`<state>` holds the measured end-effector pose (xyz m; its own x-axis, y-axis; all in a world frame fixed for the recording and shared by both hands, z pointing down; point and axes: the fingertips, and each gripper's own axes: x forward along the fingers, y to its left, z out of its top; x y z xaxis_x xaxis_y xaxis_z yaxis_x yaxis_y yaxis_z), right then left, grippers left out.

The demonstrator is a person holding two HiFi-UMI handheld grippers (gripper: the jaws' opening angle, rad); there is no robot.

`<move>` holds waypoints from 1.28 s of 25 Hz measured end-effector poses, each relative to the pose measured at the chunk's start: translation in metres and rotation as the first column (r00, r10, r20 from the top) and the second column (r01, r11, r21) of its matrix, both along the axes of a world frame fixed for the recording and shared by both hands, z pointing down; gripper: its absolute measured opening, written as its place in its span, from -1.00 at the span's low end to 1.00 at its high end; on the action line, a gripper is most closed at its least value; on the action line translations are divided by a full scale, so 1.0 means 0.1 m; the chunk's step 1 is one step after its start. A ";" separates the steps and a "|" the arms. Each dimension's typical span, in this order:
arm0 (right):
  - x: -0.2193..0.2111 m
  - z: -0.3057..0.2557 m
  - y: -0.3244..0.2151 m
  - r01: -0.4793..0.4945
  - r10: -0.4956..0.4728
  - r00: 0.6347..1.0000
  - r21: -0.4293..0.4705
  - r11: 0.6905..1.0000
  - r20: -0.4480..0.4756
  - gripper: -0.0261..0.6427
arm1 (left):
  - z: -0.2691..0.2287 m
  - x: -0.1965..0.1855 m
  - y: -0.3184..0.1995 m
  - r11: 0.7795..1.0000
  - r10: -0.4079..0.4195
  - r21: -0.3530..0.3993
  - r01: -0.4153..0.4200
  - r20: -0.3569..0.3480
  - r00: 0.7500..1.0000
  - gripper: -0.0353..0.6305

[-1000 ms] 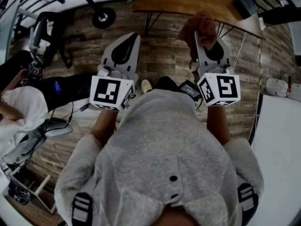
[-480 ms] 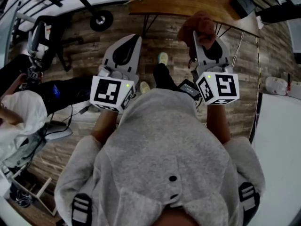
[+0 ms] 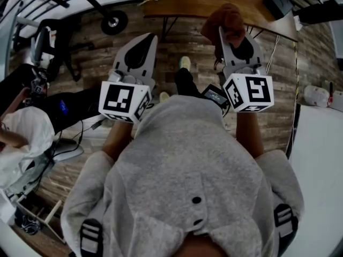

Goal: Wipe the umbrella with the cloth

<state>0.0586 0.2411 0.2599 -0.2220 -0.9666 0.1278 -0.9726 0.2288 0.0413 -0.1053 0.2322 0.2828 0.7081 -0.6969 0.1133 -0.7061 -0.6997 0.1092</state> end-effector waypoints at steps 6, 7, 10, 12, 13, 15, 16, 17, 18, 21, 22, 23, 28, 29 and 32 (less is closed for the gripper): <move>0.15 0.06 -0.30 0.003 -0.003 1.000 -0.005 1.000 0.022 -0.59 | 0.02 0.17 -0.30 1.000 0.000 0.007 -0.001 0.029 1.000 -0.86; 0.18 0.09 -0.38 0.002 -0.002 1.000 -0.009 1.000 0.025 -0.59 | 0.04 0.20 -0.38 1.000 -0.001 0.001 0.001 0.030 1.000 -0.86; 0.30 0.17 -0.64 -0.001 0.002 0.999 -0.028 1.000 0.036 -0.59 | 0.12 0.29 -0.63 1.000 -0.004 -0.018 0.005 0.037 0.999 -0.86; 0.38 0.22 -0.82 -0.002 0.003 0.999 -0.040 0.999 0.038 -0.60 | 0.16 0.35 -0.81 1.000 -0.008 -0.027 0.009 0.043 0.999 -0.86; 0.42 0.24 -0.90 -0.001 0.003 0.999 -0.046 0.999 0.038 -0.60 | 0.18 0.37 -0.90 0.999 -0.010 -0.033 0.012 0.044 0.999 -0.86; 0.48 0.29 -1.07 0.002 0.000 0.999 -0.058 0.998 0.039 -0.59 | 0.23 0.43 -1.06 0.999 -0.016 -0.044 0.018 0.046 0.999 -0.86; 0.51 0.31 -1.15 0.005 -0.003 0.999 -0.063 0.998 0.039 -0.59 | 0.25 0.46 -1.15 0.999 -0.018 -0.048 0.020 0.048 0.999 -0.86; 0.54 0.33 -1.25 0.007 -0.005 0.999 -0.066 0.998 0.039 -0.59 | 0.27 0.49 -1.23 0.998 -0.019 -0.051 0.022 0.049 0.999 -0.86; 0.58 0.35 -1.34 0.009 -0.006 0.999 -0.068 0.998 0.039 -0.59 | 0.29 0.53 -1.32 0.998 -0.021 -0.054 0.023 0.050 0.999 -0.86; 0.66 0.37 -1.59 0.012 -0.009 0.999 -0.072 0.997 0.042 -0.59 | 0.31 0.62 -1.57 0.998 -0.025 -0.065 0.027 0.042 0.999 -0.86; 0.69 0.38 -1.67 0.014 -0.010 0.999 -0.073 0.997 0.044 -0.59 | 0.32 0.66 -1.64 0.997 -0.027 -0.066 0.030 0.039 0.999 -0.86; 0.71 0.40 -1.74 0.016 -0.012 0.999 -0.074 0.997 0.046 -0.59 | 0.32 0.69 -1.71 0.997 -0.029 -0.067 0.032 0.038 0.999 -0.86; 0.83 0.46 -2.05 0.023 -0.017 0.998 -0.090 0.996 0.063 -0.59 | 0.38 0.81 -2.01 0.996 -0.034 -0.085 0.038 0.044 0.998 -0.86; 0.85 0.47 -2.11 0.025 -0.019 0.998 -0.093 0.995 0.063 -0.60 | 0.39 0.82 -2.07 0.995 -0.038 -0.090 0.042 0.045 0.998 -0.86; 0.89 0.49 -2.26 0.033 -0.026 0.997 -0.100 0.994 0.067 -0.59 | 0.40 0.85 -2.22 0.994 -0.051 -0.096 0.055 0.051 0.997 -0.86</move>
